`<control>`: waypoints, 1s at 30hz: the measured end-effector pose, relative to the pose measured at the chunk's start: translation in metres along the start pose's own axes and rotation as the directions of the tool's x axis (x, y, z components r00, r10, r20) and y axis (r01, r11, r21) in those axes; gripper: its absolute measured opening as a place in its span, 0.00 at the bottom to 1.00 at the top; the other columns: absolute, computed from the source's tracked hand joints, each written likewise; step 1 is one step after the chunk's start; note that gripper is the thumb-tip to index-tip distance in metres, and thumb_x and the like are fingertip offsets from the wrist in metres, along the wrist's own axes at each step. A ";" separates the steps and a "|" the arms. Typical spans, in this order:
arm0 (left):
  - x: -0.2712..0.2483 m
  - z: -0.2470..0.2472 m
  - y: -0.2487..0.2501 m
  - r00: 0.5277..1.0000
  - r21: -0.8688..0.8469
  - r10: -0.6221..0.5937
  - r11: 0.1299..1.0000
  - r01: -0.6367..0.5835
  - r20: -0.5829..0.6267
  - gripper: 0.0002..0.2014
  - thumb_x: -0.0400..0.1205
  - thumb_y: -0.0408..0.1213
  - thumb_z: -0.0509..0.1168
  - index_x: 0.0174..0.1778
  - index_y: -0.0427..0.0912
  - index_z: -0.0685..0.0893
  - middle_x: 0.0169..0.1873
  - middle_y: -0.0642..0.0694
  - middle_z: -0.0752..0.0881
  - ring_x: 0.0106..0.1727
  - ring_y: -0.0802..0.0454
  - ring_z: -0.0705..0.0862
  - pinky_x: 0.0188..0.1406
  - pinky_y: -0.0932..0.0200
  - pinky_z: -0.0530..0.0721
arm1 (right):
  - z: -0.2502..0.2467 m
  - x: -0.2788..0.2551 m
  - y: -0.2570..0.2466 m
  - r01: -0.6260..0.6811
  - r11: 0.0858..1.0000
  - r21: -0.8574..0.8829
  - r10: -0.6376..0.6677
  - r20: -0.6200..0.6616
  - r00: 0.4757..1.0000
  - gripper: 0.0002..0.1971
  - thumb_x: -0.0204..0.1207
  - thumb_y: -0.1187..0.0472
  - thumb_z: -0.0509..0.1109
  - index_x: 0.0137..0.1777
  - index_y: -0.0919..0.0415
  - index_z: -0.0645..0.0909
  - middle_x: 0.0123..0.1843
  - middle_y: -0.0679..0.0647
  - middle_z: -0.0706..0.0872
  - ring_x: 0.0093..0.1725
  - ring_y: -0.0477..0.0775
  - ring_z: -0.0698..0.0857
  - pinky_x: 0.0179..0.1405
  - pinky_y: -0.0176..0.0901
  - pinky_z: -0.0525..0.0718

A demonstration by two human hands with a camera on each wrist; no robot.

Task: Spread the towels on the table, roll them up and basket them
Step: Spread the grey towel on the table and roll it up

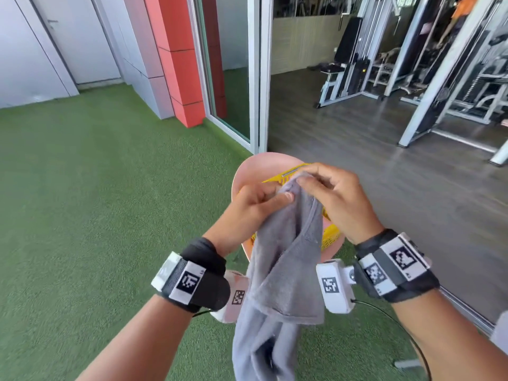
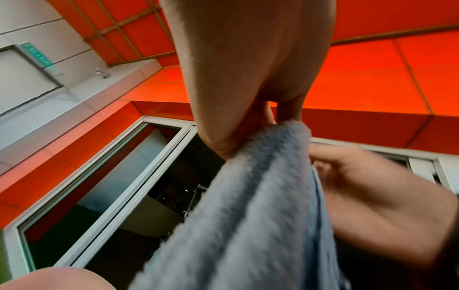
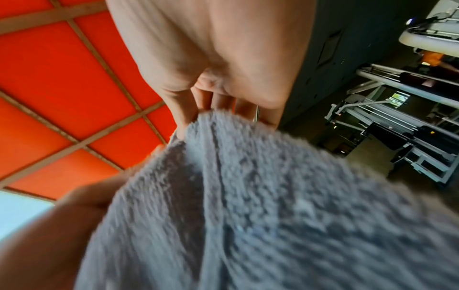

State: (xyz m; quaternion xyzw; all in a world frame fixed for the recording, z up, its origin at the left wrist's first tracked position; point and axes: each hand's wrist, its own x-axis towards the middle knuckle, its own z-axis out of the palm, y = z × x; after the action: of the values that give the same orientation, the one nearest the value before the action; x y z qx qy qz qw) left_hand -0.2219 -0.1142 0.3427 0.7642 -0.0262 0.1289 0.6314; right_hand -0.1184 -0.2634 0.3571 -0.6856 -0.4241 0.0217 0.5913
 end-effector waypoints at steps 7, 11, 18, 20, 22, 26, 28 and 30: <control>0.009 -0.020 0.010 0.935 -0.163 0.015 0.984 -0.077 -0.354 0.16 0.86 0.35 0.60 0.30 0.39 0.75 0.29 0.43 0.69 0.33 0.50 0.66 0.33 0.58 0.65 | 0.017 -0.017 0.030 -0.159 0.985 -0.071 0.172 0.258 0.951 0.28 0.74 0.42 0.69 0.42 0.74 0.80 0.33 0.58 0.79 0.39 0.45 0.72 0.39 0.49 0.69; -0.005 0.005 -0.010 0.996 -0.055 -0.025 0.998 0.021 -0.081 0.17 0.84 0.45 0.63 0.46 0.31 0.80 0.40 0.45 0.80 0.44 0.53 0.75 0.46 0.50 0.76 | 0.007 0.008 0.002 0.012 0.999 0.031 -0.012 -0.001 1.000 0.08 0.80 0.63 0.63 0.46 0.63 0.83 0.42 0.49 0.86 0.46 0.43 0.81 0.50 0.39 0.77; 0.004 -0.013 0.010 0.944 -0.243 -0.011 0.967 -0.074 -0.331 0.17 0.86 0.42 0.60 0.32 0.43 0.84 0.31 0.44 0.81 0.35 0.53 0.76 0.36 0.55 0.75 | 0.021 -0.013 0.034 -0.071 0.984 -0.163 0.090 0.116 0.989 0.11 0.77 0.56 0.65 0.37 0.61 0.79 0.30 0.43 0.73 0.33 0.39 0.69 0.33 0.41 0.69; 0.003 -0.013 0.004 0.976 -0.155 0.016 0.987 -0.051 -0.219 0.14 0.86 0.44 0.61 0.36 0.45 0.82 0.33 0.46 0.79 0.37 0.55 0.75 0.38 0.55 0.74 | 0.013 -0.008 0.022 -0.039 0.994 -0.105 0.043 0.035 0.998 0.08 0.77 0.59 0.64 0.39 0.56 0.83 0.33 0.41 0.79 0.35 0.35 0.74 0.37 0.33 0.73; -0.001 -0.001 -0.005 0.997 -0.015 0.037 0.999 -0.038 -0.071 0.12 0.84 0.44 0.62 0.40 0.40 0.80 0.36 0.45 0.77 0.40 0.53 0.73 0.42 0.52 0.72 | 0.006 0.003 0.004 0.043 0.996 -0.073 -0.049 -0.082 0.995 0.09 0.76 0.65 0.64 0.45 0.57 0.87 0.42 0.43 0.88 0.44 0.35 0.83 0.47 0.29 0.77; 0.006 0.002 0.008 0.979 -0.040 0.067 0.996 -0.076 -0.194 0.18 0.86 0.42 0.62 0.32 0.39 0.81 0.30 0.44 0.77 0.33 0.52 0.73 0.32 0.51 0.72 | 0.004 0.006 0.009 0.030 0.990 -0.137 -0.039 -0.067 0.997 0.07 0.76 0.54 0.71 0.45 0.56 0.88 0.41 0.50 0.90 0.40 0.48 0.83 0.46 0.49 0.81; 0.011 -0.011 0.013 0.926 -0.125 0.071 0.984 -0.126 -0.372 0.18 0.87 0.38 0.59 0.31 0.37 0.79 0.29 0.44 0.74 0.34 0.52 0.71 0.34 0.57 0.71 | 0.008 -0.008 0.024 -0.064 0.985 -0.161 0.058 -0.043 0.997 0.10 0.76 0.48 0.72 0.37 0.51 0.86 0.30 0.42 0.79 0.32 0.42 0.73 0.35 0.51 0.75; 0.012 -0.017 0.013 0.905 -0.149 0.069 0.978 -0.143 -0.420 0.18 0.88 0.38 0.58 0.35 0.29 0.73 0.32 0.42 0.69 0.36 0.51 0.67 0.37 0.55 0.68 | 0.007 -0.018 0.024 -0.107 0.987 -0.122 0.102 -0.045 0.994 0.13 0.77 0.55 0.73 0.30 0.46 0.82 0.25 0.39 0.72 0.29 0.36 0.68 0.30 0.39 0.69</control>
State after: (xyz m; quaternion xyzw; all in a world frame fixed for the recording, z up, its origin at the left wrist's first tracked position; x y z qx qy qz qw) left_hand -0.2160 -0.0991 0.3611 0.6581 0.0549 0.3189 0.6798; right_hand -0.1202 -0.2667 0.3267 -0.7425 -0.3767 0.0133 0.5537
